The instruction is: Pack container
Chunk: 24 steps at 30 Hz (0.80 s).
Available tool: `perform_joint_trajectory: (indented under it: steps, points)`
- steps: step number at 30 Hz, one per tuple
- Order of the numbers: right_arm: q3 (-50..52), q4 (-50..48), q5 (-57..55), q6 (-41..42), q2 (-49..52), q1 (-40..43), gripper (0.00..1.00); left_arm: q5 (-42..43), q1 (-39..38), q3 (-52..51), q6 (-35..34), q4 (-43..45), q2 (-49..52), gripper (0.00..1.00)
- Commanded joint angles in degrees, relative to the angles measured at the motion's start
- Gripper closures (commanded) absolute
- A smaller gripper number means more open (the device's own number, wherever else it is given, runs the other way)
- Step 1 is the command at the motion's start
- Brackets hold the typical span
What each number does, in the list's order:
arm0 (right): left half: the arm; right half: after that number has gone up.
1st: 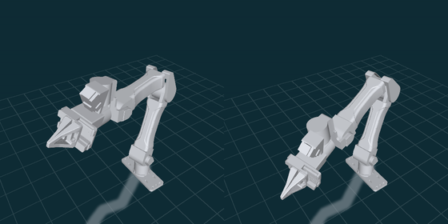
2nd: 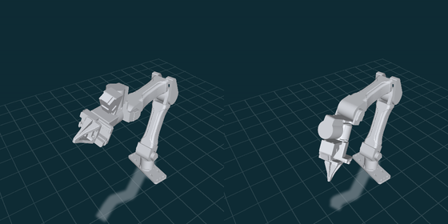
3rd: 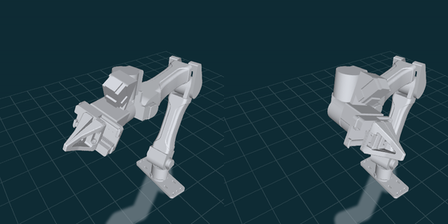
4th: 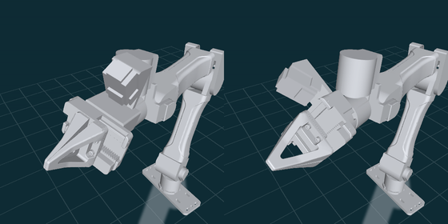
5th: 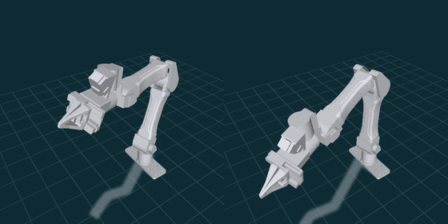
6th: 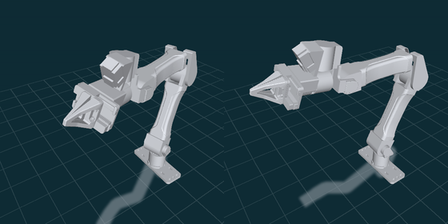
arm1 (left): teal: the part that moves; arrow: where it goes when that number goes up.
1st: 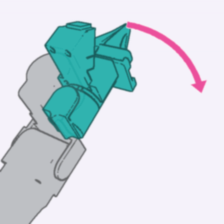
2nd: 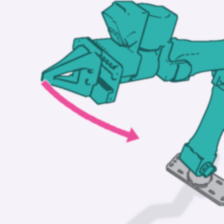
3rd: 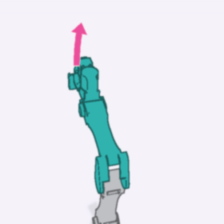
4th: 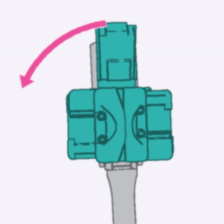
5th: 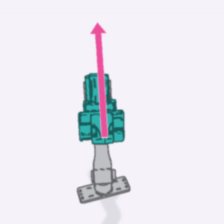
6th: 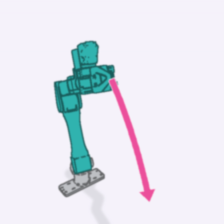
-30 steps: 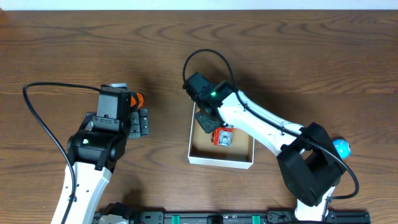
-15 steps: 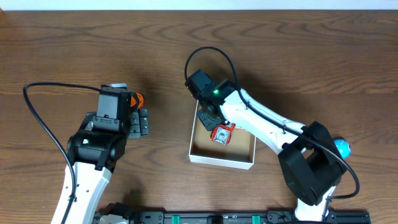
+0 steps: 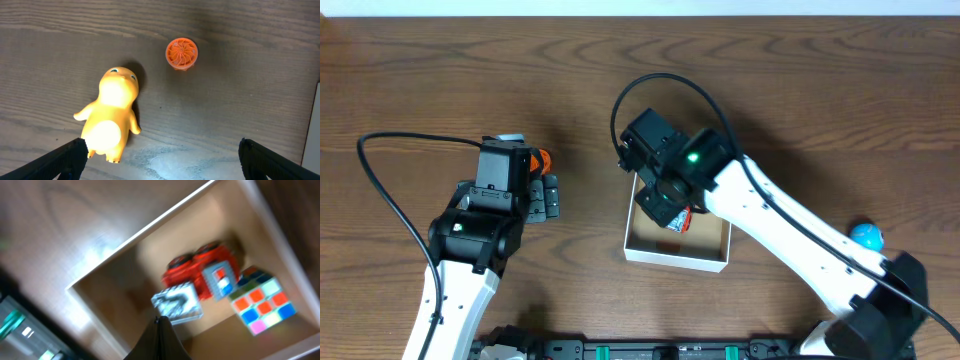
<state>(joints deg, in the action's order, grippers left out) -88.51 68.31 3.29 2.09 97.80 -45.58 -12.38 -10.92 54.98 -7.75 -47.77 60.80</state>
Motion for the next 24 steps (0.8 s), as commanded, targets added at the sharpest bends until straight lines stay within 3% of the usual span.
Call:
perform_joint_trajectory:
  steps: [1,24]
  points:
    - [0.17,1.31,4.44,-1.36,0.57,-1.33,0.98,-0.04,0.28,0.0,-0.74,-0.11,-0.37,0.02]
    - [12.85,-4.76,5.07,0.02,1.22,-4.94,0.98,-0.04,0.28,0.0,-0.74,-0.17,-0.37,0.02]
